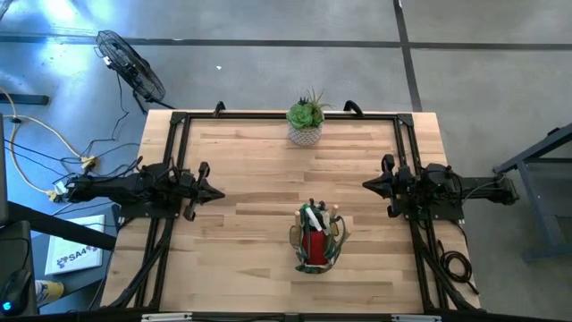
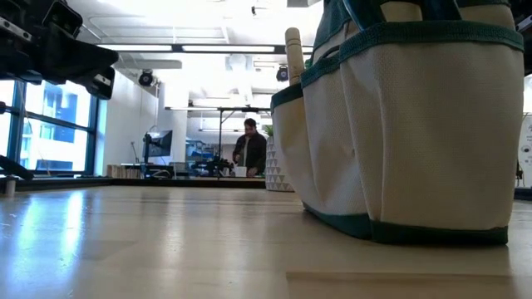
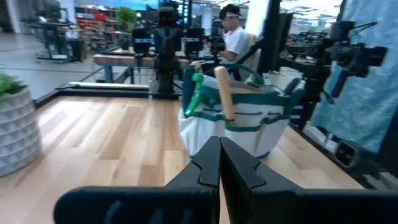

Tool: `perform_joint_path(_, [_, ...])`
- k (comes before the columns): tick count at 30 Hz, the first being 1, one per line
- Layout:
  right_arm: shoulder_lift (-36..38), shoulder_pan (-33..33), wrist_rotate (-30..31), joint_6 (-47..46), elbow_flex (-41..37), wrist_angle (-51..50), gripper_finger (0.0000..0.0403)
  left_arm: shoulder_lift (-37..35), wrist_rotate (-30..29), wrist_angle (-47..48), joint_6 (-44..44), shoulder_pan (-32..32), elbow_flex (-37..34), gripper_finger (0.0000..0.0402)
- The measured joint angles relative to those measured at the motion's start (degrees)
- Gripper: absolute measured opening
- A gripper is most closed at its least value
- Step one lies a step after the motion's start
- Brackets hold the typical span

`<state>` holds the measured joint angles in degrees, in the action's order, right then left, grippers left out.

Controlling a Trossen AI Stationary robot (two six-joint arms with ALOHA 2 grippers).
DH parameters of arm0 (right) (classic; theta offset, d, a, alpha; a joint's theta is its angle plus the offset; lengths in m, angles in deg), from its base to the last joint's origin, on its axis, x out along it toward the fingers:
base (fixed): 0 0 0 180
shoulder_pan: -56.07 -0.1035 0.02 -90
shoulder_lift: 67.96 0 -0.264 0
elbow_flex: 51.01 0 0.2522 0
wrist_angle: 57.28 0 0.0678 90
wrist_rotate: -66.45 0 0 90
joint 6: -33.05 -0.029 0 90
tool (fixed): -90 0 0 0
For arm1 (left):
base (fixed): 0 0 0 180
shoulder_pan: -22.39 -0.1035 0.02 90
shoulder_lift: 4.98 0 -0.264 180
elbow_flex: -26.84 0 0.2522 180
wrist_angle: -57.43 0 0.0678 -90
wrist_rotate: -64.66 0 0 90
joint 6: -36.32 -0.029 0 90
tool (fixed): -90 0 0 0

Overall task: Pick & Place Garden tools in Gardening bag
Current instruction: Return to Home Position

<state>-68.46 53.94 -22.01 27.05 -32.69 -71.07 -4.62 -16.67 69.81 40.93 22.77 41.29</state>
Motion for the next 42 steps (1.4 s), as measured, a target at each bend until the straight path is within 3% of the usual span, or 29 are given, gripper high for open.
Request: perform_joint_path(42, [0.00, 0.00, 0.01, 0.00, 0.00, 0.00, 0.0003, 0.00, -0.85, -0.64, -1.34, 0.00, -0.09, 0.0000])
